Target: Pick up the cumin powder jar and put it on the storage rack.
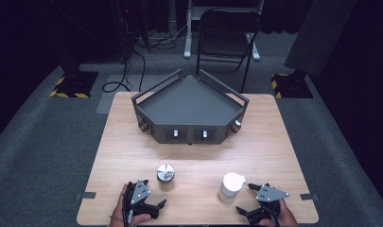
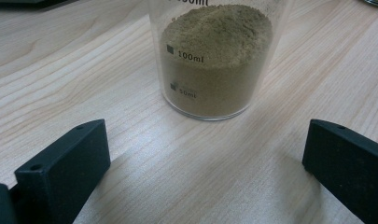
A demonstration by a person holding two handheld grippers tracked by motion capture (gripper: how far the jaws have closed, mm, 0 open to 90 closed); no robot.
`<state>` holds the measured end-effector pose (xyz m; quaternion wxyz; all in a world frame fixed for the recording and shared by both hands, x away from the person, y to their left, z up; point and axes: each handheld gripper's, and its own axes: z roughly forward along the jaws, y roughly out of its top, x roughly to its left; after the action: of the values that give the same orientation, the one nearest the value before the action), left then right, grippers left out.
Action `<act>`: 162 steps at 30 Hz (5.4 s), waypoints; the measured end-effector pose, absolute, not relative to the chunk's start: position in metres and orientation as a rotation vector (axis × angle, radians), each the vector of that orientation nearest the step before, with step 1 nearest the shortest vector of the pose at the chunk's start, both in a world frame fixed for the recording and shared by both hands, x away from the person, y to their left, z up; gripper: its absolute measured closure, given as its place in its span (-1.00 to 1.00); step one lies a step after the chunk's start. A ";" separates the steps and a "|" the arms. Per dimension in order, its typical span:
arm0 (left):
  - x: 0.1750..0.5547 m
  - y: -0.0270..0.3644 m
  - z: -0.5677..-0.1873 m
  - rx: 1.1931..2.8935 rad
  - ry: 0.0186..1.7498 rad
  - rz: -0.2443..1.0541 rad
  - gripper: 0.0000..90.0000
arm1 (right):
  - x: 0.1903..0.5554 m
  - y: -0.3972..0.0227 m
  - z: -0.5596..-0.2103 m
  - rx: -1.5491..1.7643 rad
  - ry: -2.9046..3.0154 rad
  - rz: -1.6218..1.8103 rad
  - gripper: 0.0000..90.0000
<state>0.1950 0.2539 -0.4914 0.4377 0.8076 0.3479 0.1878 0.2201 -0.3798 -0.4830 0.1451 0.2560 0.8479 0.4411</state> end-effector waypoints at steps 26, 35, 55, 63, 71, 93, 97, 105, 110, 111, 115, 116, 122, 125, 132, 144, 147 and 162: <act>0.197 0.251 -0.488 2.011 0.872 0.465 -0.97 | 0.220 -0.379 -0.483 0.741 2.441 1.270 -1.00; 0.195 0.255 -0.483 1.952 0.890 0.502 -0.98 | 0.220 -0.379 -0.483 0.740 2.441 1.270 -1.00; 0.209 0.250 -0.459 1.939 0.815 0.487 -0.98 | 0.219 -0.379 -0.483 0.743 2.439 1.269 -1.00; 0.218 0.250 -0.451 1.926 0.794 0.471 -0.98 | 0.219 -0.379 -0.483 0.744 2.439 1.269 -1.00; 0.226 0.247 -0.449 1.922 0.784 0.462 -0.98 | 0.219 -0.379 -0.483 0.744 2.439 1.269 -1.00; 0.252 0.249 -0.459 1.899 0.716 0.385 -0.32 | 0.219 -0.379 -0.483 0.744 2.439 1.268 -1.00; 0.253 0.247 -0.457 1.903 0.720 0.386 -0.31 | 0.219 -0.379 -0.483 0.744 2.439 1.268 -1.00; 0.256 0.241 -0.448 1.923 0.763 0.366 -0.31 | 0.219 -0.379 -0.483 0.745 2.438 1.268 -1.00; 0.256 0.241 -0.441 1.916 0.775 0.364 -0.31 | 0.219 -0.379 -0.483 0.746 2.438 1.267 -1.00; 0.256 0.241 -0.439 1.917 0.775 0.367 -0.31 | 0.219 -0.379 -0.483 0.746 2.438 1.267 -1.00; 0.257 0.240 -0.427 1.905 0.792 0.376 -0.31 | 0.219 -0.379 -0.483 0.748 2.436 1.267 -1.00; 0.257 0.240 -0.427 1.905 0.792 0.376 -0.31 | 0.219 -0.379 -0.483 0.748 2.436 1.267 -1.00; 0.261 0.240 -0.408 1.894 0.804 0.383 -0.31 | 0.219 -0.379 -0.483 0.748 2.436 1.267 -1.00; 0.263 0.240 -0.399 1.896 0.811 0.391 -0.31 | 0.218 -0.379 -0.483 0.750 2.435 1.266 -1.00; 0.272 0.239 -0.380 1.868 0.831 0.402 -0.31 | 0.218 -0.379 -0.483 0.750 2.434 1.266 -1.00; 0.291 0.237 -0.344 1.855 0.827 0.430 -0.31 | 0.218 -0.379 -0.483 0.752 2.433 1.265 -1.00; 0.297 0.236 -0.337 1.852 0.822 0.431 -0.31 | 0.218 -0.379 -0.483 0.752 2.433 1.265 -1.00; 0.335 0.228 -0.306 1.861 0.795 0.436 -0.31 | 0.217 -0.378 -0.483 0.758 2.430 1.264 -1.00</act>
<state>0.3347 0.2277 -0.3065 0.5104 0.7731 0.3301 0.1813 0.2173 -0.3782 -0.4829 0.1495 0.2636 0.8454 0.4398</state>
